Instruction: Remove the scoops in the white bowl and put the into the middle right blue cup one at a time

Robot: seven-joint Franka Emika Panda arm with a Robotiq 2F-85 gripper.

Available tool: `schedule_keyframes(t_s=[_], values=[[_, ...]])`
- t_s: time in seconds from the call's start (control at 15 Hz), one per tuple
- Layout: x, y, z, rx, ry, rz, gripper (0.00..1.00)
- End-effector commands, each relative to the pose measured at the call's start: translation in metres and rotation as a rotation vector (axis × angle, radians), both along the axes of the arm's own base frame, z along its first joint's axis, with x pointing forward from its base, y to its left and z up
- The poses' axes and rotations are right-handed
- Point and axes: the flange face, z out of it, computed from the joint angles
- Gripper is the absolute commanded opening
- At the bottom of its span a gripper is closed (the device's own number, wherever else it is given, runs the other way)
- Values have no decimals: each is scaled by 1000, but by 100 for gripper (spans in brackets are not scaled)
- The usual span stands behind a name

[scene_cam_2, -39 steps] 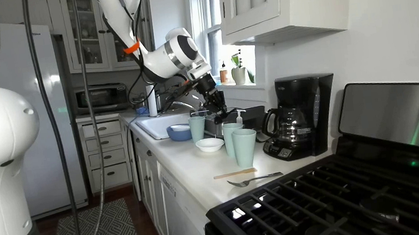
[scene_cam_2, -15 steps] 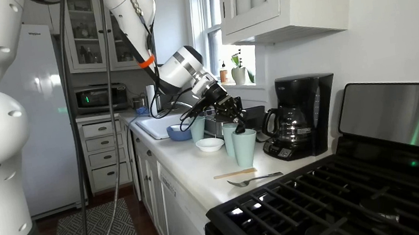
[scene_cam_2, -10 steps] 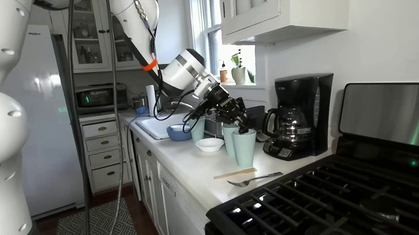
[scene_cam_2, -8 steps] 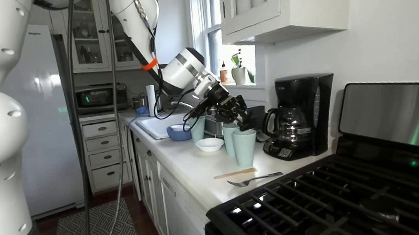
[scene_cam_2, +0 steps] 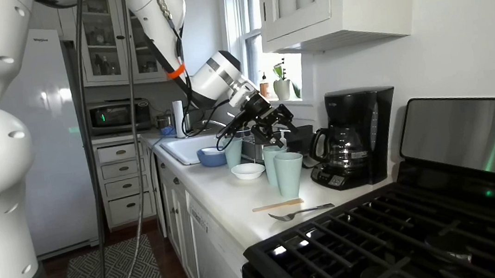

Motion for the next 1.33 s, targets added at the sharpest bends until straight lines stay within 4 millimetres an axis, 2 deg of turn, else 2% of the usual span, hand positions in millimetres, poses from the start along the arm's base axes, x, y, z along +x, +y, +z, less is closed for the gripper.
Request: schedule_keyframes(t_s=[0.0, 0.07, 0.2, 0.53, 1.0, 1.27], values=[[-5, 1, 8, 41, 2, 38, 77], [-8, 6, 14, 80, 1, 98, 90], [-14, 14, 26, 127, -2, 197, 99], [-40, 20, 57, 272, 2, 397, 100], [-103, 35, 95, 553, 36, 611, 100], [-136, 25, 115, 558, 14, 686, 100]])
